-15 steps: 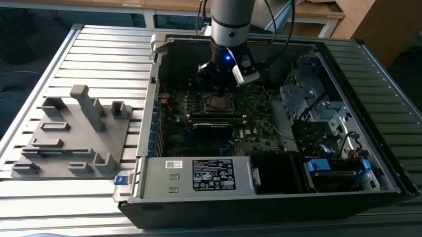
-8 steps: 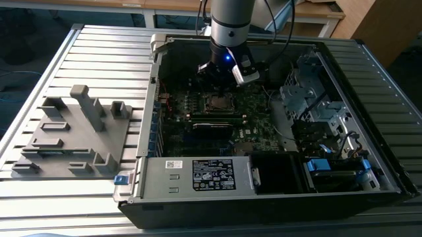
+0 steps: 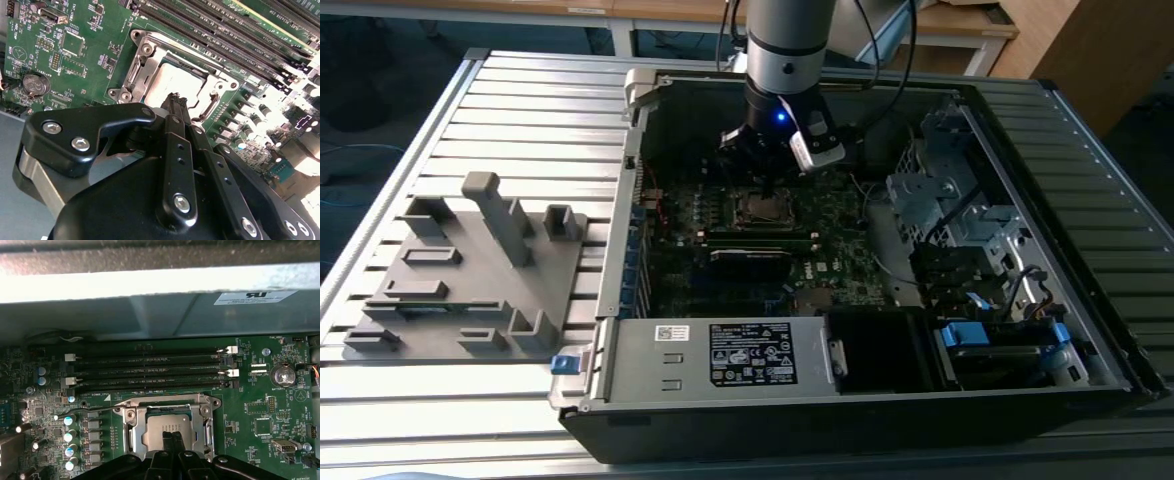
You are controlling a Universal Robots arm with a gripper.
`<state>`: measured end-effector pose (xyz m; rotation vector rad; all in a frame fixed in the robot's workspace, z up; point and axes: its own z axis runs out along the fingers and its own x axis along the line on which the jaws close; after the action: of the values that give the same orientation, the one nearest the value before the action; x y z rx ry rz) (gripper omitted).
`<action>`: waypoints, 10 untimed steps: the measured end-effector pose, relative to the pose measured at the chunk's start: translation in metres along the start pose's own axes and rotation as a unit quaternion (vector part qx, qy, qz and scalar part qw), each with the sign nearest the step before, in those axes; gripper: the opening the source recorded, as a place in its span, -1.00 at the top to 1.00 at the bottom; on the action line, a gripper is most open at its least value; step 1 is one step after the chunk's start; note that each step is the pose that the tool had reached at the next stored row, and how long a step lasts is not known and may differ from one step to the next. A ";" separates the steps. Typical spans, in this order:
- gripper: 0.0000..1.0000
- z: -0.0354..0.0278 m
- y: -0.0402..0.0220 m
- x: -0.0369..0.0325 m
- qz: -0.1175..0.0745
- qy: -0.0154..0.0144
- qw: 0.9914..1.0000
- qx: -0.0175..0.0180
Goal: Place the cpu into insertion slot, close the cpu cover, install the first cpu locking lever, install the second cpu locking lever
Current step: 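Install the first cpu locking lever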
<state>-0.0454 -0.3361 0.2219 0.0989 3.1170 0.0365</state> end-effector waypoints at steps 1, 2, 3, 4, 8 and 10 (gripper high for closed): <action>0.79 0.0000 0.0000 0.0000 0.000 0.000 1.000 0.000; 0.79 0.0000 0.0000 0.0000 0.000 0.000 1.000 0.000; 0.79 -0.0001 0.0000 0.0000 0.000 0.000 1.000 0.000; 0.79 -0.0006 0.0000 0.0000 0.000 0.000 1.000 0.000; 0.79 -0.0032 0.0001 -0.0001 0.000 0.000 1.000 0.000; 0.79 -0.0239 0.0006 -0.0005 0.000 0.000 1.000 0.000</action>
<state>-0.0454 -0.3361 0.2458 0.0990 3.1170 0.0363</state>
